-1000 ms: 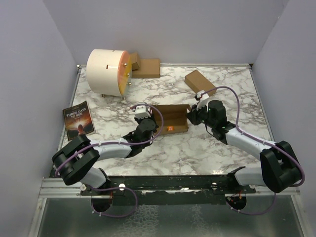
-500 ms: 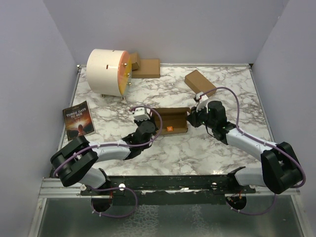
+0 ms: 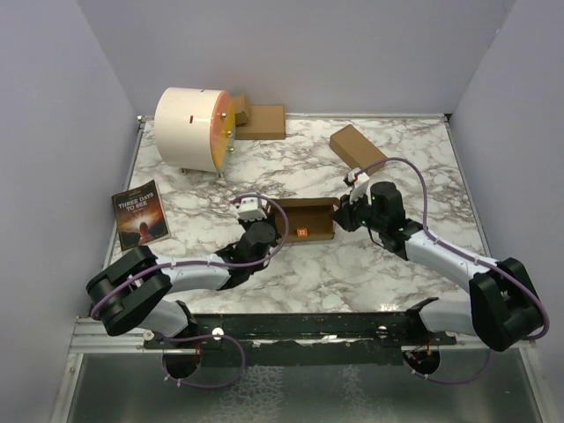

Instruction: Fold the paper box

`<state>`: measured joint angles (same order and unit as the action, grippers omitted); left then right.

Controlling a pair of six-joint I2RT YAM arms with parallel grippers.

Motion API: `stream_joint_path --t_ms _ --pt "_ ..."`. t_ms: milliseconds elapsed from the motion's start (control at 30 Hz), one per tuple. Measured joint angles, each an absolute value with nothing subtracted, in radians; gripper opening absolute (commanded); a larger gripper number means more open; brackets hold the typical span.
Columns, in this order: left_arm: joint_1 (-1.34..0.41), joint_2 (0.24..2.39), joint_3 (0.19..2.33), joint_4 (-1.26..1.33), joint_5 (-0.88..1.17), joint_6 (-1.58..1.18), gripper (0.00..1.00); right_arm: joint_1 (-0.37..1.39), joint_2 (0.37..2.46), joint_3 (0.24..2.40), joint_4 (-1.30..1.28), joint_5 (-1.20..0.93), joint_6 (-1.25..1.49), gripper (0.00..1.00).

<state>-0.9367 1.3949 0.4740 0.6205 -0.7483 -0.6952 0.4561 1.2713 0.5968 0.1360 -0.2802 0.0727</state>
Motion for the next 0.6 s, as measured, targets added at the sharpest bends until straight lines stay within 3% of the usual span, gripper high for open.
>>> stream_joint_path --t_ms 600 --pt "-0.95 1.395 0.457 0.605 -0.751 -0.658 0.02 0.457 1.187 0.591 0.031 -0.296 0.02 0.34"
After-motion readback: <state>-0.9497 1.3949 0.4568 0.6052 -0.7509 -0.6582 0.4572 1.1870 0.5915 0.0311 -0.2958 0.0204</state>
